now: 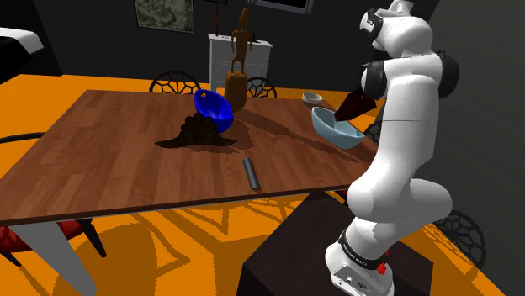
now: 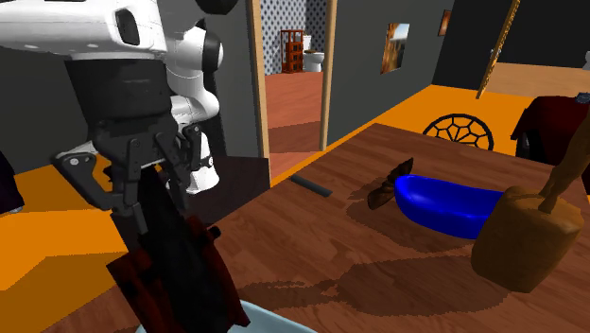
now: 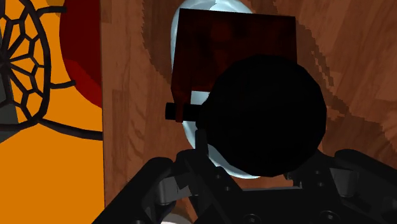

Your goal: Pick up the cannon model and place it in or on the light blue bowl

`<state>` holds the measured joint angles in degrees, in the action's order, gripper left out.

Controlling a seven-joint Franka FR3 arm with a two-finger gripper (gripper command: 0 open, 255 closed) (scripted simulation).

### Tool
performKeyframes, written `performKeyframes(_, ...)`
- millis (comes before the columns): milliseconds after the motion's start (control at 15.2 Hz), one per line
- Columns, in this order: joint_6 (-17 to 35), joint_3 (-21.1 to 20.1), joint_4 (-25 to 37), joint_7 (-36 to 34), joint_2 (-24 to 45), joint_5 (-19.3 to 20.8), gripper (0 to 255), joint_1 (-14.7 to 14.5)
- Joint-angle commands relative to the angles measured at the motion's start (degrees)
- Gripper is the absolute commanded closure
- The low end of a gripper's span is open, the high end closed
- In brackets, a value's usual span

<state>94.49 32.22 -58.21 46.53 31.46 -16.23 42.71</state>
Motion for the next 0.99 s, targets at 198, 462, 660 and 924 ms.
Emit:
performKeyframes(198, 4.7, 0.2, -6.0, 0.5, -1.3, 0.5, 255, -1.4)
performKeyframes(462, 8.3, 0.2, -10.5, 0.7, -2.1, 0.8, 255, -2.5)
performKeyframes(660, 10.8, 0.2, -13.4, 0.8, -2.5, 0.8, 255, -3.1)
performKeyframes(924, 14.0, 0.2, -16.9, 1.1, -2.7, 0.8, 255, -3.7)
